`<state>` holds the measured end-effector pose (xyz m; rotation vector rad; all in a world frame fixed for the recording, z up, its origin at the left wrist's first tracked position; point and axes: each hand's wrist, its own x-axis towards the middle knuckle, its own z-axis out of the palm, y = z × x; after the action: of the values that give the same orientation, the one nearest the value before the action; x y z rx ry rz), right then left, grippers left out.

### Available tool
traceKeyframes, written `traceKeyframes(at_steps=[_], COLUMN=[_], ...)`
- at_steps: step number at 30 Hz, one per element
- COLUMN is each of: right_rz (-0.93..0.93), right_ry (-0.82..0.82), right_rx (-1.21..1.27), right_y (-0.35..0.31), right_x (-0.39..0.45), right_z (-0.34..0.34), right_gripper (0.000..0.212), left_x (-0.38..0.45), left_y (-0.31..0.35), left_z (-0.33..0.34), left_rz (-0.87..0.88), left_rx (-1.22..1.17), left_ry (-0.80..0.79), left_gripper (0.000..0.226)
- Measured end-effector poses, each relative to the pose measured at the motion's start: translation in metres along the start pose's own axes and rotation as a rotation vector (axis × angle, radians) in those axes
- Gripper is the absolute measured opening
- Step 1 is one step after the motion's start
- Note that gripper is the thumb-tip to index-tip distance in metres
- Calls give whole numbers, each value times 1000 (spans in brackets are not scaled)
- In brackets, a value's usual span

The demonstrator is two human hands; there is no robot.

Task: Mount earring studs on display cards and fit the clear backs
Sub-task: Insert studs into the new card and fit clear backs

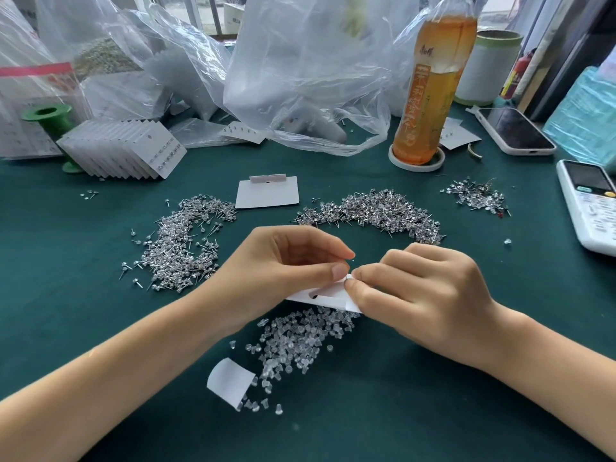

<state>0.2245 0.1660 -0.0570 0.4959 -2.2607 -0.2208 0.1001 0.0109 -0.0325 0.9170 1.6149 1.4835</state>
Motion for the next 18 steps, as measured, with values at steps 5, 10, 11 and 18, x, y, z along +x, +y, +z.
traceKeyframes(at_steps=[5, 10, 11, 18], right_rz=[-12, -12, -13, -11], right_ry=[2, 16, 15, 20], right_rx=[-12, -23, -27, -37], right_y=[-2, -3, -3, -4], right_x=[0, 1, 1, 1], right_z=[-1, -2, -2, -2], right_gripper=[16, 17, 18, 17], left_x=[-1, -1, -1, -2], left_y=[1, 1, 1, 1], left_z=[-1, -1, 0, -4], left_rz=[8, 32, 35, 38], left_rx=[16, 28, 29, 85], left_ry=[-25, -33, -36, -87], left_gripper=[18, 14, 14, 17])
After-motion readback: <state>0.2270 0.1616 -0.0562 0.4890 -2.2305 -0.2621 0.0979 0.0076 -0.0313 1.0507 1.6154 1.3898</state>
